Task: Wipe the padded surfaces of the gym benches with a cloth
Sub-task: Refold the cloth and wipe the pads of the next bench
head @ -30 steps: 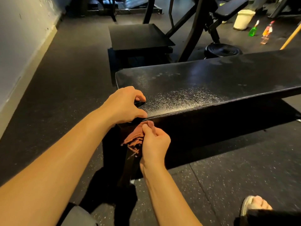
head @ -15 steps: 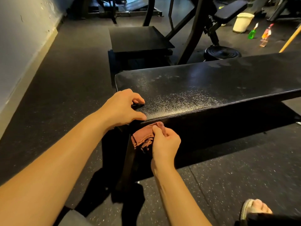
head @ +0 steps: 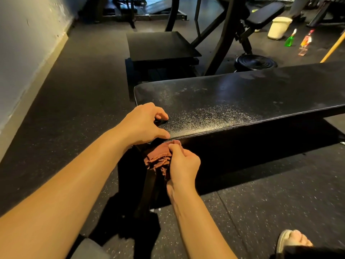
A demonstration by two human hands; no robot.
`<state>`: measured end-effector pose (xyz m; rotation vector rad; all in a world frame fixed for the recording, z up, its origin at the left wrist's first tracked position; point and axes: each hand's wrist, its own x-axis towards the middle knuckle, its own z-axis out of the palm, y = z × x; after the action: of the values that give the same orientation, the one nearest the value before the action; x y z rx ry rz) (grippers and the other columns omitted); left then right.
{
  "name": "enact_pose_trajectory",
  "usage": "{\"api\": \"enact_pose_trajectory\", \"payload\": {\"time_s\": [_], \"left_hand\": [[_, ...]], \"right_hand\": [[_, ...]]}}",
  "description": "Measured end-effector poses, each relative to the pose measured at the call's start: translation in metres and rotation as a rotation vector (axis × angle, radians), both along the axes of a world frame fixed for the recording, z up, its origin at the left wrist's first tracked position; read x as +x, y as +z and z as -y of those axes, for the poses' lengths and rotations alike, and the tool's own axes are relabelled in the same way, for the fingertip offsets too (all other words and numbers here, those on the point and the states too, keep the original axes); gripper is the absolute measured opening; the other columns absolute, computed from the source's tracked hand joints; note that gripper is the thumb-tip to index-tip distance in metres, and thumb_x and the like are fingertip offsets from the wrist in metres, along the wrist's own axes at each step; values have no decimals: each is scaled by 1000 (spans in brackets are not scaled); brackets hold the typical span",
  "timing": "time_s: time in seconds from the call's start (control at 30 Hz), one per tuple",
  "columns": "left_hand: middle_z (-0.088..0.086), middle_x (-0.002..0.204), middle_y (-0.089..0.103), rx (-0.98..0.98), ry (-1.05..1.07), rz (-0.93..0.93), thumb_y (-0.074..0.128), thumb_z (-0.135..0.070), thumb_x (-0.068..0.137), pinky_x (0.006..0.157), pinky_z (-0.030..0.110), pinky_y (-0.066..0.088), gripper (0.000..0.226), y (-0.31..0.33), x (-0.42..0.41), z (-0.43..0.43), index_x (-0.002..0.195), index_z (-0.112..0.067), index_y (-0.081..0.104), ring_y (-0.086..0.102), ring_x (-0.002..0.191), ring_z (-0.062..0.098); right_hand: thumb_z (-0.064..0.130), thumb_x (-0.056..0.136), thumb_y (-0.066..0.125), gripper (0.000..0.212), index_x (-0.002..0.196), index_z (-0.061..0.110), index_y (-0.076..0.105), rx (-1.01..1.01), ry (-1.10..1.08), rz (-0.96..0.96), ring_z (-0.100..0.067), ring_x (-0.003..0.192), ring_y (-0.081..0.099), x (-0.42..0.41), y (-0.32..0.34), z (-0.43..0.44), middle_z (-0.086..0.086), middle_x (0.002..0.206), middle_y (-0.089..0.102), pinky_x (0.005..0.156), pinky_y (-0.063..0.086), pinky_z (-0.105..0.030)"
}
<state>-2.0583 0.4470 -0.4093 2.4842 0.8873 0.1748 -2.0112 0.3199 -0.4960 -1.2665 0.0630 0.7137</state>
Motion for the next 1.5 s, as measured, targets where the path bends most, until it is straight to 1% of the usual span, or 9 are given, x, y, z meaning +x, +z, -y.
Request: {"api": "enact_pose_trajectory", "payload": {"time_s": [0.07,0.2,0.57,0.73,0.83,1.0,1.17,1.27,1.5], "left_hand": [[-7,125,58,-4,-1,10,88,-41,77,100,41,50,53,0,-1,2,125,-31,68,58,117,15],[-7,125,57,2,-10,17,87,-42,77,102,42,50,53,0,-2,3,125,-31,68,57,118,14],[-6,125,58,-3,-14,13,86,-42,78,104,45,50,53,2,-3,4,126,-31,67,57,121,17],[-5,124,58,10,-25,24,87,-41,78,101,41,51,53,2,-3,3,126,-29,68,58,118,15],[-8,121,58,6,-14,17,88,-42,75,101,43,52,52,1,-1,0,123,-31,68,58,114,14],[-12,115,58,-3,2,4,89,-44,72,96,42,53,50,-1,1,-2,117,-36,68,59,111,13],[-9,121,58,-4,-10,12,87,-44,75,98,40,51,51,-2,-1,-3,122,-35,67,58,113,14],[-9,120,59,1,-14,2,88,-44,74,97,38,51,52,-2,1,-3,122,-34,68,58,113,14],[-6,122,60,-15,-9,-15,88,-42,74,101,43,52,52,-1,4,-4,121,-34,68,59,115,16]], "right_hand": [[5,88,67,36,53,11,57,-32,-11,-21,-21,57,56,0,-2,1,-7,58,58,55,44,-31],[4,88,70,22,67,1,64,6,-13,-12,-21,62,64,-2,1,2,-9,68,67,58,51,-31],[0,85,69,34,55,10,58,-66,-29,-90,-20,59,56,5,-6,5,-6,57,57,55,44,-31],[5,93,67,5,93,2,72,7,-345,83,-20,78,68,40,-8,15,-8,87,71,71,55,-35],[10,95,65,15,108,4,68,22,-454,186,-20,92,72,39,-6,9,-11,101,73,84,59,-34],[8,88,71,6,93,6,72,-30,-10,183,-17,81,73,-17,-23,-5,-9,88,75,78,60,-33],[8,91,63,15,78,0,65,-111,-403,188,-13,59,62,63,-16,26,-2,67,65,59,52,-36],[16,95,59,11,93,5,62,-109,-683,184,-24,77,72,116,-7,55,-10,88,72,67,62,-44],[-12,89,54,13,90,1,55,80,-428,381,-32,63,66,62,12,36,-17,81,68,60,61,-46]]}}
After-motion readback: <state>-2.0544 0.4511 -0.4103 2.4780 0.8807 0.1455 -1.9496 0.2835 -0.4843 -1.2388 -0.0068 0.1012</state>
